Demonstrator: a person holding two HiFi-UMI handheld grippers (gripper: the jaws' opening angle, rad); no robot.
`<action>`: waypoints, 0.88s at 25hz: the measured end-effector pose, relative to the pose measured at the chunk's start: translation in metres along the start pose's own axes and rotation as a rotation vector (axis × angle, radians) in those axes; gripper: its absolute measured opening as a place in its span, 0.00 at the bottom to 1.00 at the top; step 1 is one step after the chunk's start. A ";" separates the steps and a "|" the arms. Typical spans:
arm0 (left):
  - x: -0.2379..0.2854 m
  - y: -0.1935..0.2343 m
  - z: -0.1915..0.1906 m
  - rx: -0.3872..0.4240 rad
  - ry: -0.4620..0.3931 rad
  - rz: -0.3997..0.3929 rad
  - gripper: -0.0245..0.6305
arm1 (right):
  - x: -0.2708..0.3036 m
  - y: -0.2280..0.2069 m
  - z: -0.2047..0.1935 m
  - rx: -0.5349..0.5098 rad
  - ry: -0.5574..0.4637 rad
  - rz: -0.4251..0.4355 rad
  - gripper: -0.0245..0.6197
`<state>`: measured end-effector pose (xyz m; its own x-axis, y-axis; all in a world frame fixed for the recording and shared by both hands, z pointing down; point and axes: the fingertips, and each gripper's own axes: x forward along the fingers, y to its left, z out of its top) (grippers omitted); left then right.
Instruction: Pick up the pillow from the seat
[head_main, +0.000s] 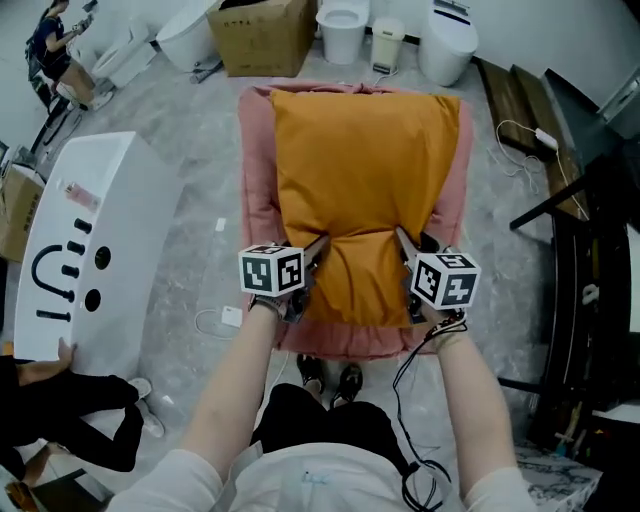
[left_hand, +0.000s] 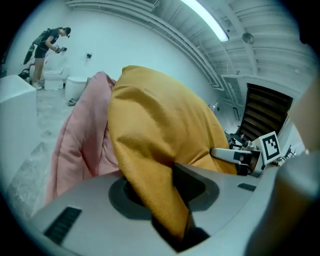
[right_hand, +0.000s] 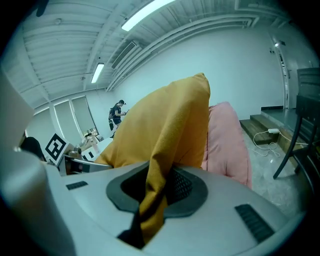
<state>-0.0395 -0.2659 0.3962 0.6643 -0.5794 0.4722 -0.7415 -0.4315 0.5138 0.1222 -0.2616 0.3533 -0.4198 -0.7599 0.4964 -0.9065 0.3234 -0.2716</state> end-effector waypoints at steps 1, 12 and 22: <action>-0.004 -0.006 0.010 0.013 -0.012 -0.004 0.25 | -0.006 0.002 0.009 0.000 -0.012 -0.004 0.17; -0.041 -0.068 0.128 0.143 -0.188 -0.077 0.25 | -0.065 0.027 0.135 -0.127 -0.184 -0.055 0.17; -0.083 -0.121 0.220 0.261 -0.344 -0.102 0.25 | -0.115 0.053 0.231 -0.215 -0.372 -0.063 0.17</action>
<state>-0.0257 -0.3180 0.1371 0.6983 -0.7021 0.1395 -0.7018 -0.6330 0.3268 0.1330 -0.2872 0.0909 -0.3538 -0.9206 0.1652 -0.9353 0.3500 -0.0523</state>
